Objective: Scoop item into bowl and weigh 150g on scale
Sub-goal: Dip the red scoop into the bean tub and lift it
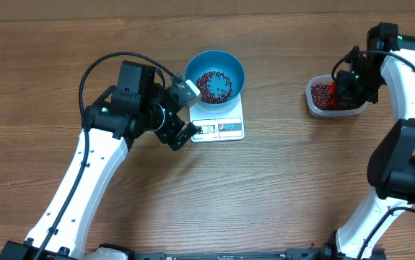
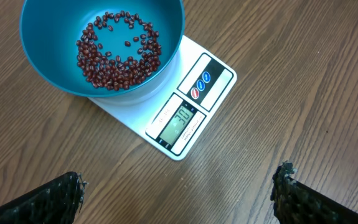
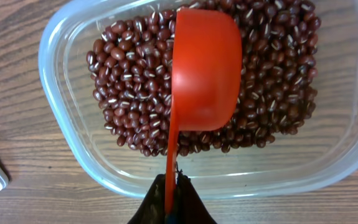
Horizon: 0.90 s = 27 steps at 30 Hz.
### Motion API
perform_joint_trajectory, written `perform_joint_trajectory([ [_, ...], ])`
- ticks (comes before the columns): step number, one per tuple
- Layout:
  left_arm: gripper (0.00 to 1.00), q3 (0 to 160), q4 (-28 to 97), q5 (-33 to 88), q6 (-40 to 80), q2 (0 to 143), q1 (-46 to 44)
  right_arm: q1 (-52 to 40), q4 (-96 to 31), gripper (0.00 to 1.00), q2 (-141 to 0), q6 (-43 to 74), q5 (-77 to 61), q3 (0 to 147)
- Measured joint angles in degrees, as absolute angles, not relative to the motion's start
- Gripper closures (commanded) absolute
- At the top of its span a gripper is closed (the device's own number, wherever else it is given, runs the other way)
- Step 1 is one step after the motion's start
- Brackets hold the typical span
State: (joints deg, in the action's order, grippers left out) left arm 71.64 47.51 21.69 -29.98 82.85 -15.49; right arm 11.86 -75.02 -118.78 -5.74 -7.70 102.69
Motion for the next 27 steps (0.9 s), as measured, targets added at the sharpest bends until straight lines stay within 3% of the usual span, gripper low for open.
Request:
perform_joint_trajectory([
  [27,0.00,71.64,47.51,21.69,-29.95,82.85,-15.49,11.62,-76.07,0.96,-118.91,-9.15,-14.28,99.24],
])
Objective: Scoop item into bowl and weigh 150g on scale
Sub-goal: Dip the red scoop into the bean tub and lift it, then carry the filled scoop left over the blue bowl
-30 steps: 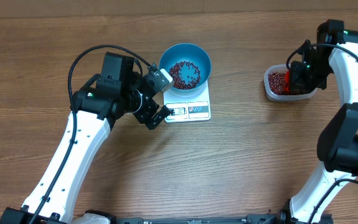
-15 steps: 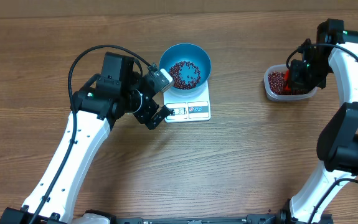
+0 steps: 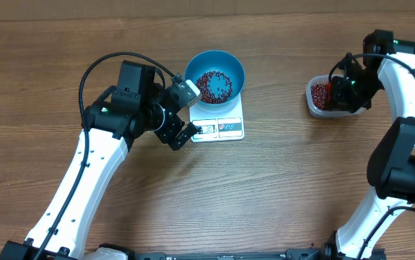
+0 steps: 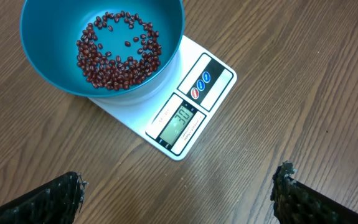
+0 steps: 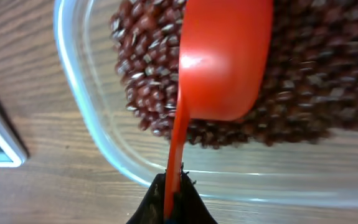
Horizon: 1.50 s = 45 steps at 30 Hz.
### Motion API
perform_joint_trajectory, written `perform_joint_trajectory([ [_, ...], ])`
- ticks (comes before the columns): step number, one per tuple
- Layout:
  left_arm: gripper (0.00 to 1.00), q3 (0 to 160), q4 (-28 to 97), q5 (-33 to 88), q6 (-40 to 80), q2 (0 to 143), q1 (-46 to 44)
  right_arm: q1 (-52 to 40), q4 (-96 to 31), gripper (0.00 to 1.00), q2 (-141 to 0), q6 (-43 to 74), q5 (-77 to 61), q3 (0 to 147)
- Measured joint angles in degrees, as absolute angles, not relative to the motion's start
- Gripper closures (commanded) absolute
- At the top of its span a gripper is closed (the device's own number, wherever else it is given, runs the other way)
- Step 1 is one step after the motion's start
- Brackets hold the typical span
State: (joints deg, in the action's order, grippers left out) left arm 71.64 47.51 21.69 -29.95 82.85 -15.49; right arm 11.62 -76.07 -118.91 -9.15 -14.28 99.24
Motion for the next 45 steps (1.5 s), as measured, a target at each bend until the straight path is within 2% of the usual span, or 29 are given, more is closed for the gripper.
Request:
perform_joint_trajectory([
  [9,0.00,71.64,47.51,21.69,-29.98,82.89,-15.49,13.30,-75.94,0.96,-119.55,-11.16,-22.50,98.37],
  [27,0.00,71.64,47.51,21.69,-29.98,82.89,-15.49,26.11,-79.57,0.96,-119.70,-17.02,-39.86,98.13],
  [38,0.00,71.64,47.51,21.69,-29.95,82.89,-15.49,32.12,-86.13,0.96,-119.70,-25.41,-49.54,98.13],
  [45,0.01,71.64,47.51,21.69,-29.95,82.89,-15.49,32.84,-89.47,0.96,-119.70,-31.11,-56.29,98.13],
])
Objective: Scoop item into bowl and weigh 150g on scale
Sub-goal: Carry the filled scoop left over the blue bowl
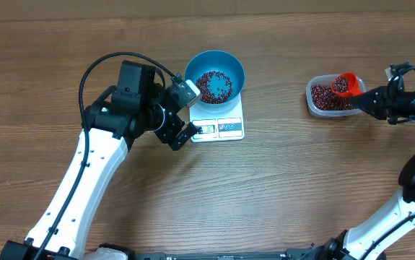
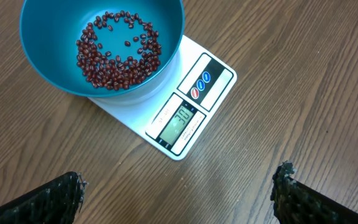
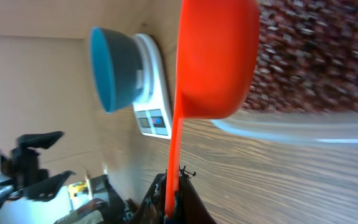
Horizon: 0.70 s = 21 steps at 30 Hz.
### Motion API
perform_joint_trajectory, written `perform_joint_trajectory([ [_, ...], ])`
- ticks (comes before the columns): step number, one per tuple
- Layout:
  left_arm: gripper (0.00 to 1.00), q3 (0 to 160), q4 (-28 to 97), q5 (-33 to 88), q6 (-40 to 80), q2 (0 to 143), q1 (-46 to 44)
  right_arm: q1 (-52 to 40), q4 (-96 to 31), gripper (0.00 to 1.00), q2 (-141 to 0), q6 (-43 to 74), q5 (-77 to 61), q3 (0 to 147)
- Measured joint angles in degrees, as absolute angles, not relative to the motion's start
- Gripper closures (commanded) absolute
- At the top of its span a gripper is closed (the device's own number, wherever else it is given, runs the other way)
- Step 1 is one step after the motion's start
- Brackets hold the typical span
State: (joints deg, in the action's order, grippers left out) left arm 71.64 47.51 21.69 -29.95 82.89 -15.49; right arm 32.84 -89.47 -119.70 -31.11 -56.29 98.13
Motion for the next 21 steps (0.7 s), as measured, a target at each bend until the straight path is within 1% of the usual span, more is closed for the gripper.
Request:
perform_joint_trajectory([
  [8,0.00,71.64,47.51,21.69,-29.95,82.89,-15.49,30.35,-91.35,0.96,-119.70,-33.65,-62.26,98.13],
  [21,0.00,71.64,47.53,21.69,-29.98,82.89,-15.49,16.82,-90.32,0.96,-119.70,-32.60,-69.30,98.13],
])
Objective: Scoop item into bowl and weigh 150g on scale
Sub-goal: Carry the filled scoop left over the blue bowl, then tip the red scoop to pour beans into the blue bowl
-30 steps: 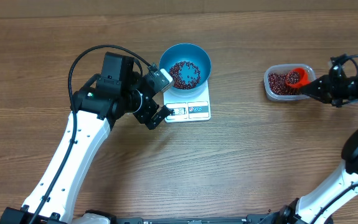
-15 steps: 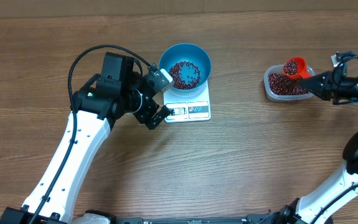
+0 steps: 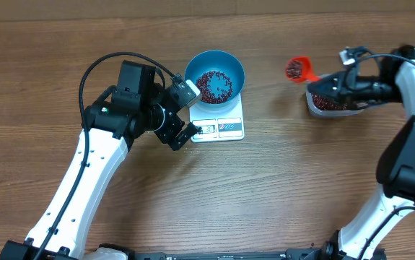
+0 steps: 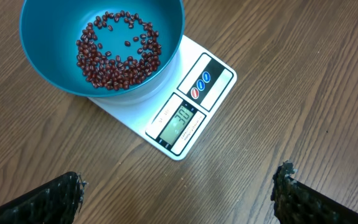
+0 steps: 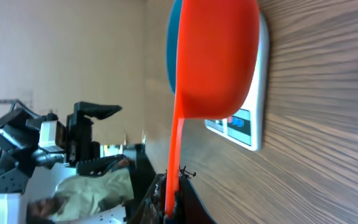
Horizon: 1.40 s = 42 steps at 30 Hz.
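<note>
A blue bowl [image 3: 215, 74] with red beans in it sits on the white scale [image 3: 219, 126], whose display [image 4: 180, 120] shows in the left wrist view. My right gripper [image 3: 335, 81] is shut on the handle of the red scoop [image 3: 296, 69], which carries beans and hangs in the air left of the clear bean container [image 3: 329, 100], between it and the bowl. The right wrist view shows the scoop [image 5: 215, 59] from below with the bowl and scale beyond it. My left gripper [image 3: 185, 113] stands open beside the scale's left front, its fingertips [image 4: 60, 199] wide apart over bare wood.
The wooden table [image 3: 279, 188] carries only the scale, bowl and container. My left arm [image 3: 99, 159] reaches in from the lower left, my right arm [image 3: 409, 130] from the lower right edge.
My right gripper has carried the loaded scoop from above the bean container leftward; it now hangs over the table between the container and the bowl. The left arm has not moved.
The scoop first lay bowl-down in the container's beans, held by my right gripper. Then it was still in the beans, shifted. Later it was lifted above the container with beans in it, and now it is partway toward the blue bowl. The scale reading looks unchanged.
</note>
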### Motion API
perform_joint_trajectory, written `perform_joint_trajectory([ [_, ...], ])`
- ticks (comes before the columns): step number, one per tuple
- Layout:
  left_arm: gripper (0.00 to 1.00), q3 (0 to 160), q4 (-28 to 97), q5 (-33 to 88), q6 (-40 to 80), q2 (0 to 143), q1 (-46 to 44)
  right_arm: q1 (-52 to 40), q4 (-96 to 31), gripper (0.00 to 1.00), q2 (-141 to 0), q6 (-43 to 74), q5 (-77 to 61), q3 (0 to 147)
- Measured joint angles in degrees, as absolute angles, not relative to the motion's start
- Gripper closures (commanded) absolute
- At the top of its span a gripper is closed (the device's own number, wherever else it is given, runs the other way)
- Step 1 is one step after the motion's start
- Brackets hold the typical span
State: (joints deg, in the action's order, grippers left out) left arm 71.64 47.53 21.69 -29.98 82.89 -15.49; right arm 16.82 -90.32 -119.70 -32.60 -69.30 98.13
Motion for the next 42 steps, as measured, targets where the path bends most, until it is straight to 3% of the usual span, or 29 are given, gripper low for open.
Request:
perform_joint_trajectory([
  [9,0.00,71.64,47.51,21.69,-29.95,82.89,-15.49,8.25,-87.39,0.96,-119.77,-27.90,-70.06,100.55],
  [21,0.01,71.64,47.51,21.69,-29.95,82.89,-15.49,-3.75,-75.64,0.96,-119.81,-10.52,-59.31,107.39],
  [29,0.01,71.64,47.51,21.69,-29.98,82.89,-15.49,-12.53,-74.70,0.96,-119.87,-1.37,-41.15,115.18],
  [42,0.00,71.64,47.48,21.69,-29.95,82.89,-15.49,-26.87,-79.35,0.96,-119.90,2.72,-4.47,124.73],
])
